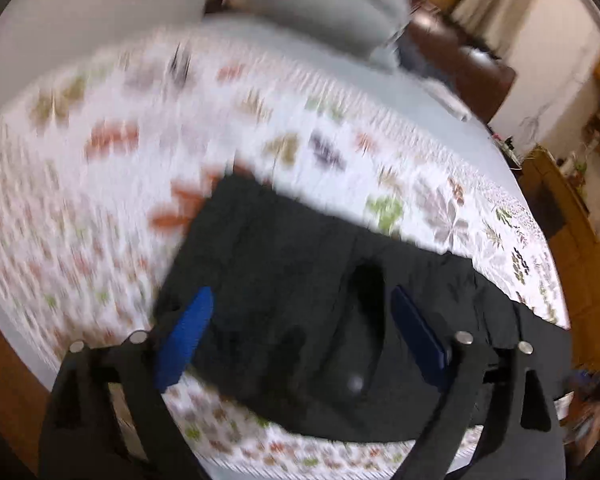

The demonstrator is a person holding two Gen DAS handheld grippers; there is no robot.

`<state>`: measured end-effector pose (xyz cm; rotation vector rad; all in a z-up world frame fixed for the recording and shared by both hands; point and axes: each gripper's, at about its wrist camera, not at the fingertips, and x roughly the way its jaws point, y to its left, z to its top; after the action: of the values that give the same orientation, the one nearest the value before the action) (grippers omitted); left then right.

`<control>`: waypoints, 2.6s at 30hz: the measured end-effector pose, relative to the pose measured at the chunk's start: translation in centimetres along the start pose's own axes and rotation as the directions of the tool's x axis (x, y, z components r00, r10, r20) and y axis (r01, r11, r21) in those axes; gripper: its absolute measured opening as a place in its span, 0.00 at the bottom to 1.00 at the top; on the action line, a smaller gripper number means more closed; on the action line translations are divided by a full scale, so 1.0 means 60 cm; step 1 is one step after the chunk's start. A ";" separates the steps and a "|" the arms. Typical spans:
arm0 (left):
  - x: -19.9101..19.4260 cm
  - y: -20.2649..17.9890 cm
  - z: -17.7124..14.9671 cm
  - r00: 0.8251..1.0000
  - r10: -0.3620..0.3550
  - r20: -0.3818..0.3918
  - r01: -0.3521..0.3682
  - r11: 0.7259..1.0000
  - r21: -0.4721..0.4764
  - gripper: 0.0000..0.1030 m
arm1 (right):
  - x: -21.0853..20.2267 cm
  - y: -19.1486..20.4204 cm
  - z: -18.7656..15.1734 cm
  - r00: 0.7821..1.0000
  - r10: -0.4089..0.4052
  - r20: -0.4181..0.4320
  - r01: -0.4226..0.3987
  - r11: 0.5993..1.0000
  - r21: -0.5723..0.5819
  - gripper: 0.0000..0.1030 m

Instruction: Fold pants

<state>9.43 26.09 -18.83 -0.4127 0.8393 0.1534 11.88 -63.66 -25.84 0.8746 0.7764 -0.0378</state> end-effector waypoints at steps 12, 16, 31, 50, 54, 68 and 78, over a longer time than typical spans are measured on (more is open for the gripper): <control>0.126 0.086 -0.002 0.969 0.104 -0.226 -0.145 0.974 -0.175 0.87 | 0.191 -0.011 0.121 0.990 -0.068 -0.123 0.079 0.994 0.081 0.16; 0.136 0.087 -0.002 0.961 0.117 -0.250 -0.162 0.972 -0.168 0.88 | 0.197 -0.036 0.128 0.982 -0.058 -0.178 0.075 0.993 0.089 0.00; 0.099 0.089 -0.004 0.982 0.115 -0.149 -0.144 0.969 -0.202 0.91 | -0.067 -0.196 -0.033 0.998 0.066 -0.008 -0.060 0.950 0.307 0.57; 0.077 0.114 -0.031 0.980 0.112 -0.164 -0.154 0.950 -0.270 0.91 | 0.007 -0.191 -0.062 0.967 0.248 0.059 -0.253 0.897 0.363 0.63; 0.077 0.115 -0.032 0.978 0.117 -0.170 -0.161 0.948 -0.276 0.91 | 0.020 -0.194 -0.050 0.956 0.278 0.094 -0.293 0.870 0.396 0.64; 0.048 0.118 -0.024 0.991 0.057 -0.119 -0.091 0.946 -0.312 0.91 | -0.016 -0.101 -0.025 0.964 0.245 0.104 -0.264 0.926 0.269 0.21; 0.028 0.117 -0.033 0.993 -0.026 -0.113 -0.013 0.946 -0.325 0.91 | -0.062 0.091 0.013 0.973 0.215 0.090 -0.218 0.976 0.028 0.20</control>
<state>7.13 31.63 -23.31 -0.7412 0.9301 0.2659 11.46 -61.61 -19.53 0.9829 0.5975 0.1024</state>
